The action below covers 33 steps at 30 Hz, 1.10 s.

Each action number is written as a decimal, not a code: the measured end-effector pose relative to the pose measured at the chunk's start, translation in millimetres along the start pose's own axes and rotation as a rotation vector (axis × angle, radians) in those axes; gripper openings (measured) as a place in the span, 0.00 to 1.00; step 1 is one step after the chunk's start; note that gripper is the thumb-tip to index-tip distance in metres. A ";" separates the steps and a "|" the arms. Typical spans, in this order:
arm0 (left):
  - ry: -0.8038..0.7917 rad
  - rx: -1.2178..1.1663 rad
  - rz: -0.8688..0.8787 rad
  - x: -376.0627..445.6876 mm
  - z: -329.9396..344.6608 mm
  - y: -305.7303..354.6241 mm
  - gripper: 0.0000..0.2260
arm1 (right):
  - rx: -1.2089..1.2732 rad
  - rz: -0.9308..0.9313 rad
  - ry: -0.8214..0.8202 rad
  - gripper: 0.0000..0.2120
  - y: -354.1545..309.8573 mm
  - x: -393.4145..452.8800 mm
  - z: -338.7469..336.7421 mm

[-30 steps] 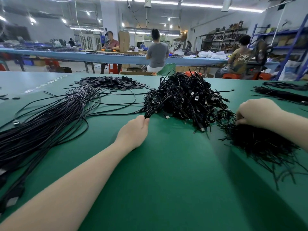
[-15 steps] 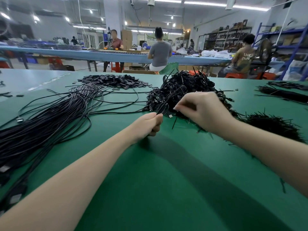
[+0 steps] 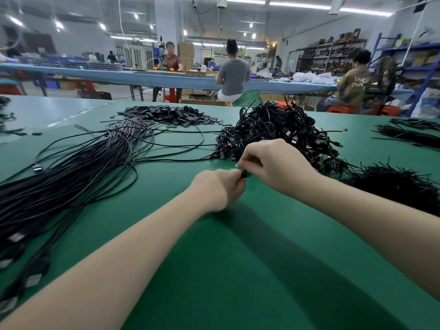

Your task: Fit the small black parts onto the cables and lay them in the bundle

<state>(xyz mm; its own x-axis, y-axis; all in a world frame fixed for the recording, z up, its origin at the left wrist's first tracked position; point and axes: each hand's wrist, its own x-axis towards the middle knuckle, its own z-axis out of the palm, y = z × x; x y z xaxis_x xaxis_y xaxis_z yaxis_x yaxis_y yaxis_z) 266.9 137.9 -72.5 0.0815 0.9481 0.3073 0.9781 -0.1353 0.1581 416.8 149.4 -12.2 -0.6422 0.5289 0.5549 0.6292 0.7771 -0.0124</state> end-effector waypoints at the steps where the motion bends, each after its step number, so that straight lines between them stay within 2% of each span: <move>1: 0.042 0.131 0.087 -1.5 2.3 0.8 0.12 | -0.099 -0.035 -0.065 0.09 4.2 4.4 -3.1; 3: 0.119 0.306 0.276 -6.2 4.0 2.3 0.11 | -0.166 -0.050 -0.254 0.11 13.1 12.9 -11.4; 6: 0.292 0.432 0.510 -12.6 -3.8 7.1 0.14 | 0.177 0.131 -0.581 0.11 32.1 21.5 -21.9; 8: 0.427 0.342 0.608 -14.2 -8.2 9.4 0.15 | 0.478 0.317 -0.743 0.11 42.6 17.6 -23.2; 10: 0.436 0.107 0.623 -15.2 -4.1 9.9 0.13 | 0.869 0.509 -0.843 0.08 49.5 8.3 -16.0; 12: 0.330 -0.292 0.443 -16.3 1.1 11.1 0.11 | 1.255 0.645 -0.715 0.02 45.7 0.0 1.5; 14: 0.276 -0.742 0.156 -11.6 5.6 10.5 0.12 | 1.494 0.786 -0.433 0.04 30.4 -0.3 23.2; 15: 0.271 -0.918 0.025 -8.2 6.9 9.7 0.12 | 1.521 0.847 -0.289 0.07 20.6 2.5 35.2; 16: 0.268 -1.020 -0.083 -4.8 7.6 7.7 0.13 | 1.496 0.900 -0.156 0.08 9.9 5.7 47.3; 18: 0.247 -1.068 -0.217 1.6 9.4 2.2 0.13 | 1.359 0.964 0.049 0.09 -9.2 10.7 68.6; 21: 0.229 -1.056 -0.297 4.2 10.6 -4.3 0.09 | 1.190 0.933 0.228 0.10 -21.9 9.3 87.9; 23: 0.206 -1.050 -0.305 4.9 10.5 -6.0 0.06 | 1.205 0.912 0.267 0.11 -22.3 6.7 90.9; 26: 0.192 -1.047 -0.269 6.8 12.7 -6.2 0.09 | 1.351 0.904 0.267 0.10 -19.1 3.3 87.6; 30: 0.193 -1.100 -0.241 9.0 13.8 -12.4 0.04 | 1.535 0.911 0.139 0.07 -14.9 -1.0 79.7; 33: 0.161 -1.158 -0.204 9.3 12.7 -16.7 0.06 | 1.620 0.919 0.054 0.05 -10.1 -1.5 74.5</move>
<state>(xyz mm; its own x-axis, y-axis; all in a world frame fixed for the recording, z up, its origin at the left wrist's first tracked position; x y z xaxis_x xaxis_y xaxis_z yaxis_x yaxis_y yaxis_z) 253.8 152.7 -84.1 -0.1615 0.9465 0.2794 0.2082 -0.2441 0.9471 378.7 166.2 -74.9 -0.3522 0.9338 -0.0628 -0.2709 -0.1659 -0.9482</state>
